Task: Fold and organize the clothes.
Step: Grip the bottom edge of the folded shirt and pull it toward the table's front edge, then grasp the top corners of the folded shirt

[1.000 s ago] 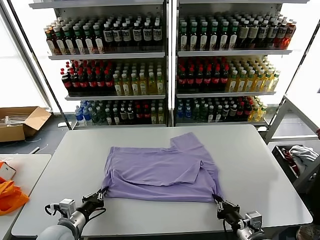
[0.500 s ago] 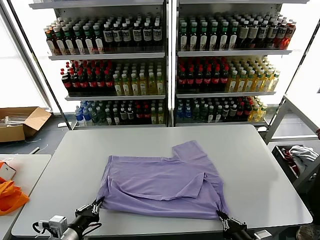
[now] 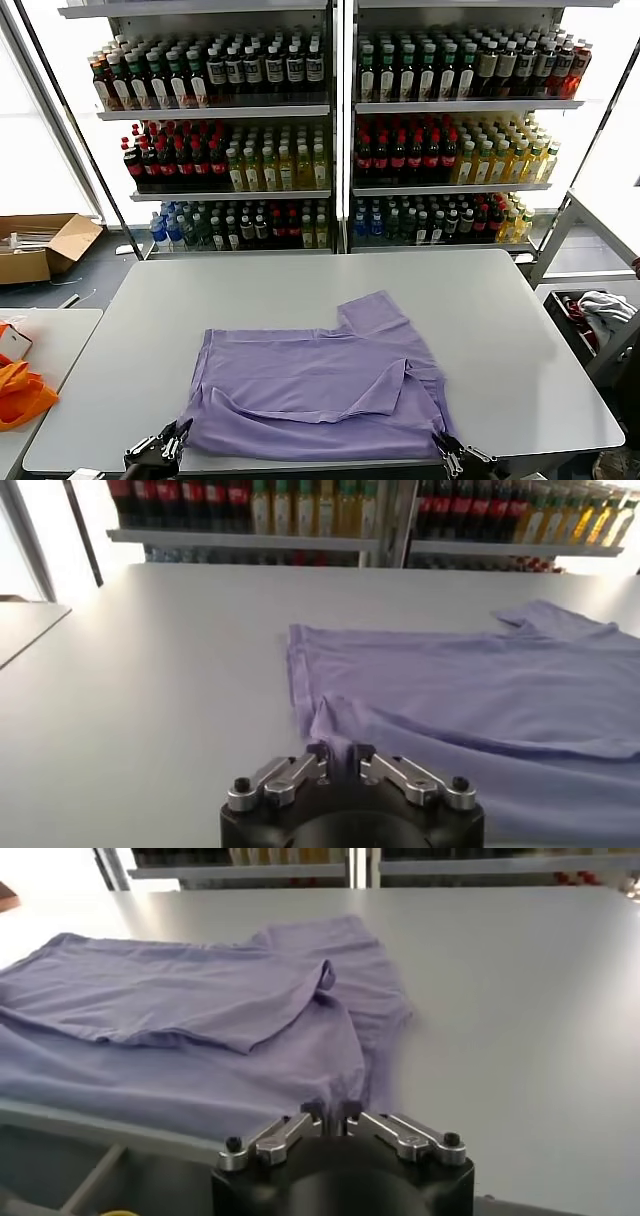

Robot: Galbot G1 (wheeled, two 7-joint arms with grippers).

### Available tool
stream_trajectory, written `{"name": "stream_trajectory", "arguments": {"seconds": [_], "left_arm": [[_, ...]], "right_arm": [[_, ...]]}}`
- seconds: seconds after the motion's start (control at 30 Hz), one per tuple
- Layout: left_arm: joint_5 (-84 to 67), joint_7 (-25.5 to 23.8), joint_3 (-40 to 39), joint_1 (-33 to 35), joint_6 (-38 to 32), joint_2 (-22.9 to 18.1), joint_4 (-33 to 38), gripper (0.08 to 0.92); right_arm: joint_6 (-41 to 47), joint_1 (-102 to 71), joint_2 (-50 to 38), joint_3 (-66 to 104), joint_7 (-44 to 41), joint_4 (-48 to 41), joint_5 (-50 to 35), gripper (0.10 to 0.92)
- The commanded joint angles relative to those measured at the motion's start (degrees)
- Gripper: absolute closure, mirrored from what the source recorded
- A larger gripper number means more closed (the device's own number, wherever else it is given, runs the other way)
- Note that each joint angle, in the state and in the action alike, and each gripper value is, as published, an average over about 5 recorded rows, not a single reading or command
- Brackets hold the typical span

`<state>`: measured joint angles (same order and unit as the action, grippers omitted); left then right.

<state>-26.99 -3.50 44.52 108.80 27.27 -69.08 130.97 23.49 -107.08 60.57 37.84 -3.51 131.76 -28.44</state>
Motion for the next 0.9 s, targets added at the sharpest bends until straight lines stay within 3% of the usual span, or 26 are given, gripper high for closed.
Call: {"name": "stream_trajectory", "arguments": {"seconds": [0.03,0.23,0.43,0.63,0.9], "left_arm": [[-1.5,-1.3,4.4,0.8,0.7,2.0,3.4,0.659],[-5.9,-2.3,3.6,-10.1,2.3,9.2,-0.5,0.495],[-6.7,-6.2,-0.6,-19.0,2.0,13.9,-8.9,0.313],[-10.0,-10.0,-8.0,-31.8,2.5,19.2,-20.6,0.187],[-10.7,-11.0,-18.1,-45.6,1.9,21.8,-34.5,0.177]], "right_arm": [[-1.9,4.4,-1.4,2.9,-0.5,1.3,-4.9,0.577],[-2.7,19.5,-7.5,1.6,-4.0,-7.7,-5.4,0.404],[-0.8,37.0,-10.6,-4.2,-10.8,-21.3,-4.7,0.241],[0.0,51.4,-11.5,-14.0,-15.7,-33.2,-4.2,0.203],[0.0,66.8,-3.3,-25.6,-15.6,-51.5,-2.6,0.202]]}}
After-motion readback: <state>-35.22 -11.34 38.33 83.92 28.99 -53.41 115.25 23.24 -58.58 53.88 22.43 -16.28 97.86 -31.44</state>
